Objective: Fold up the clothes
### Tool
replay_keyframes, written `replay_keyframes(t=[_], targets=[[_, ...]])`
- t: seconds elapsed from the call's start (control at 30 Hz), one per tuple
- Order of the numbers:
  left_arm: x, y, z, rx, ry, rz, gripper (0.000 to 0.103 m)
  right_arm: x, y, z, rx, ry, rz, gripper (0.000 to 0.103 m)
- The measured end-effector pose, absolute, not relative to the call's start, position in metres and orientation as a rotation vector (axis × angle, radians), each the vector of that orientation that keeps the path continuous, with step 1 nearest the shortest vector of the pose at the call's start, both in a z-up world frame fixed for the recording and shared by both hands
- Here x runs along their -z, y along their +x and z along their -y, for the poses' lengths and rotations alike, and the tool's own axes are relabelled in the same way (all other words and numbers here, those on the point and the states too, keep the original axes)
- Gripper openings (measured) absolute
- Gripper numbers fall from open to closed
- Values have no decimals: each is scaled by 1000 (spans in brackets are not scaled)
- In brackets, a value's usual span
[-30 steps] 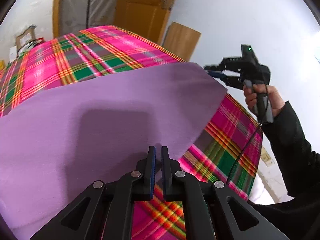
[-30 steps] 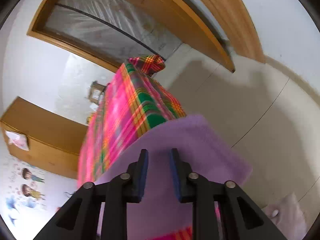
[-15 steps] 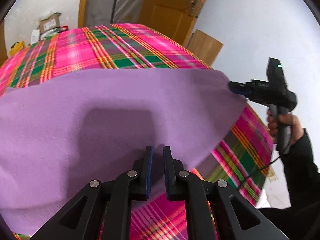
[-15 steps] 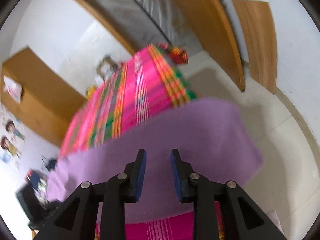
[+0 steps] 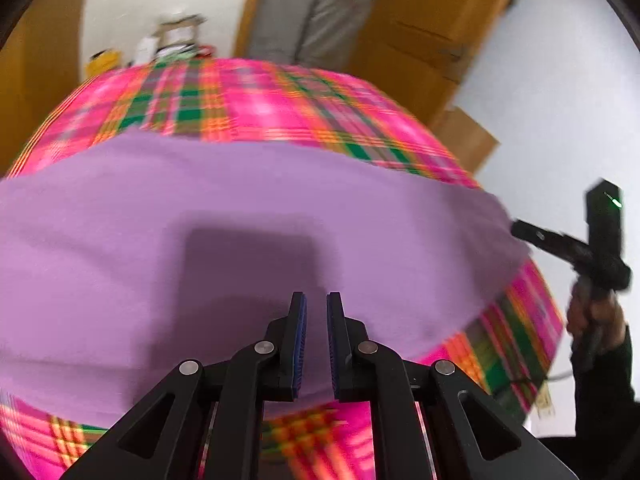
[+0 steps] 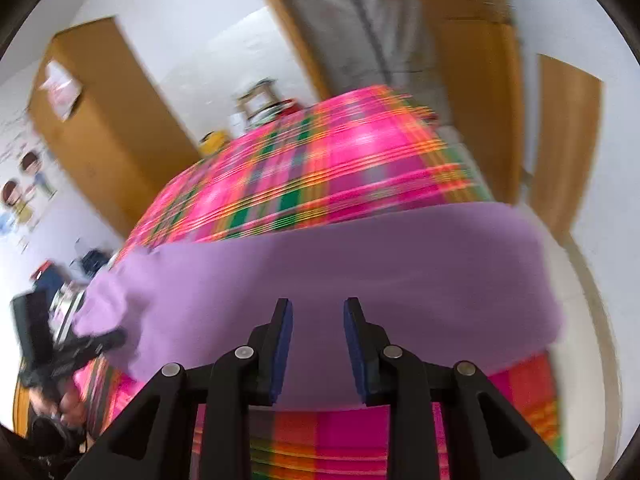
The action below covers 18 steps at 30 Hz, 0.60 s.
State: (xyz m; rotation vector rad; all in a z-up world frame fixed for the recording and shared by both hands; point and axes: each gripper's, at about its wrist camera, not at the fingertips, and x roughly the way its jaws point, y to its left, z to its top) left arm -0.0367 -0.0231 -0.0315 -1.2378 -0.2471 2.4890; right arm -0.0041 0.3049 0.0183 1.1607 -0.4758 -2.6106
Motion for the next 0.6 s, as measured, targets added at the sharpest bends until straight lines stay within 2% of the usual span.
replay_keyframes(t=[0.33, 0.43, 0.6], targets=[[41, -7, 36, -2471, -1193, 261, 13, 4, -17, -203, 2365, 1206, 314, 28], [39, 6, 51, -2454, -1190, 291, 13, 5, -10, -191, 2369, 1198, 235, 34], [24, 18, 90, -2594, -1132, 335, 14, -4, -3, -188, 2358, 1142, 246, 34]])
